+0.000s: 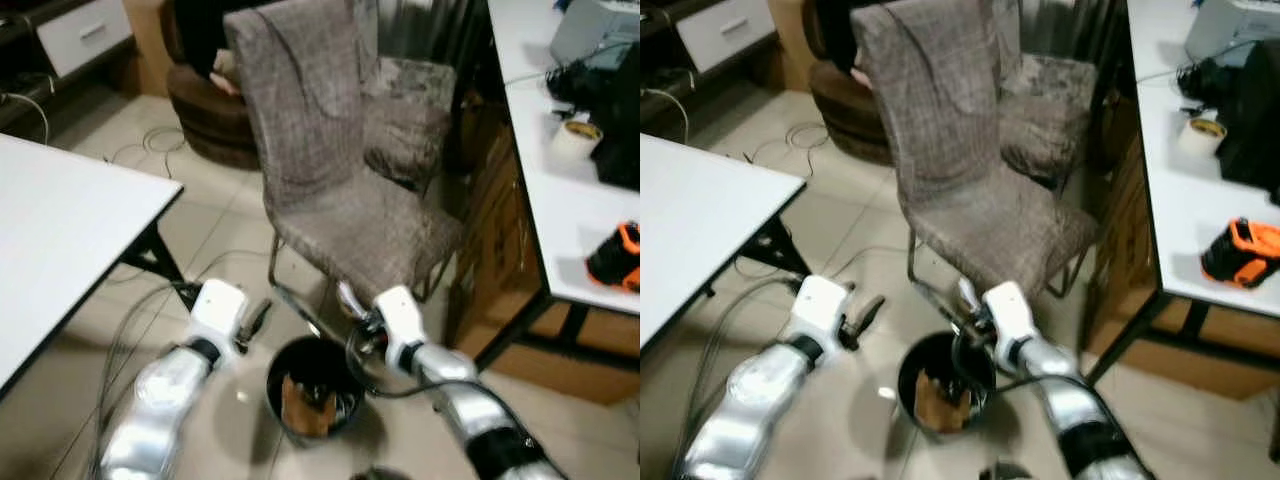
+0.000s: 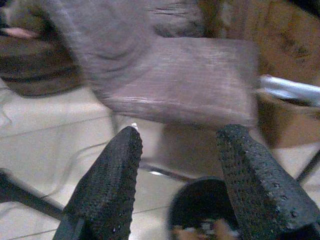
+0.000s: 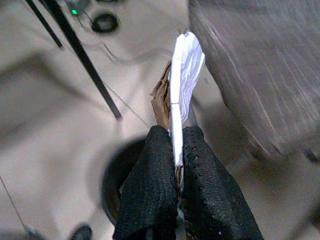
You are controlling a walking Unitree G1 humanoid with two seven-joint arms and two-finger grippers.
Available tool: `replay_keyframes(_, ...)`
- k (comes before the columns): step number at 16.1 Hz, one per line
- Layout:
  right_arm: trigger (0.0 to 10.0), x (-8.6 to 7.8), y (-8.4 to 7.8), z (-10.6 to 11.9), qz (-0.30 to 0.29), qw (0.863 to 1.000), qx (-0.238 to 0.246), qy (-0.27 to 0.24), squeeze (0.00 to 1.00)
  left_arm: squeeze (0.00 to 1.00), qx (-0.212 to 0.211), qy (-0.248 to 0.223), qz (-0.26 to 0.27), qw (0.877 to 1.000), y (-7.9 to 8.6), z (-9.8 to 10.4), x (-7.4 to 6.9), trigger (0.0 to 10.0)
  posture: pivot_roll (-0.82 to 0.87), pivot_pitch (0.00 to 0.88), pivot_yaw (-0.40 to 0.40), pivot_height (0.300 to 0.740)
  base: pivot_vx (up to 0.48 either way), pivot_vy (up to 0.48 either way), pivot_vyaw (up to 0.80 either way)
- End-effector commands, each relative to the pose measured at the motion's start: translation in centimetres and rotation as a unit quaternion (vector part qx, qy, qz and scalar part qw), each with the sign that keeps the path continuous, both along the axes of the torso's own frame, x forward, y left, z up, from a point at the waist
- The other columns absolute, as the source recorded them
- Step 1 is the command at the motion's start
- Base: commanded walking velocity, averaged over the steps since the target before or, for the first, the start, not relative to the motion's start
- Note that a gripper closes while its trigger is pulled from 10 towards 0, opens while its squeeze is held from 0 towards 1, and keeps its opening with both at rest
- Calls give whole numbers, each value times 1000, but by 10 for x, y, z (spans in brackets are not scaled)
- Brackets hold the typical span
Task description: Picking trash to rubbish bin
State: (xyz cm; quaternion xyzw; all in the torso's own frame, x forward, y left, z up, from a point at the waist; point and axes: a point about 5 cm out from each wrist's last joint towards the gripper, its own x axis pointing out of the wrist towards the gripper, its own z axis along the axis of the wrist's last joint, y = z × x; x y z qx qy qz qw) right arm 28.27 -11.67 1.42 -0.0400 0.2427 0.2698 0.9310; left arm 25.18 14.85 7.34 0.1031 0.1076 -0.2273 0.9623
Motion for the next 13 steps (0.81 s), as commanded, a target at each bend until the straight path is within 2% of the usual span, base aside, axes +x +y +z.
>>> replay_keyframes(1, 10000, 6, 6, 3, 8, 1000, -3, -9, 0, 0, 11, 2, -22, 1000, 4, 3, -3, 10000, -15, 149, -17, 740, 0, 0, 0)
replay_keyframes(3, 10000, 8, 7, -1, 18, 1000, -11, 4, 0, 0, 22, 20, -72, 997, 2, 3, -9, 10000, -9, 158, -18, 740, 0, 0, 0)
replay_keyframes(5, 10000, 9, 8, -7, 26, 999, -18, 25, 0, 0, 64, 60, -158, 984, -1, -1, -24, 10000, 5, 169, -24, 740, 0, 0, 0)
replay_keyframes(7, 10000, 12, 10, -7, 30, 999, -17, 30, 0, 0, 79, 73, -170, 980, 2, -3, -30, 10000, 7, 171, -27, 740, 0, 0, 0)
replay_keyframes(10, 10000, 17, 11, -5, 32, 999, -24, 31, 0, 0, 68, 78, -165, 981, 3, -1, -30, 10000, 12, 171, -39, 740, 0, 0, 0)
replay_keyframes(13, 10000, 20, 15, -3, 29, 999, 1, 33, 0, 0, 69, 85, -173, 979, 2, 0, -32, 10000, 16, 170, -37, 740, 0, 0, 0)
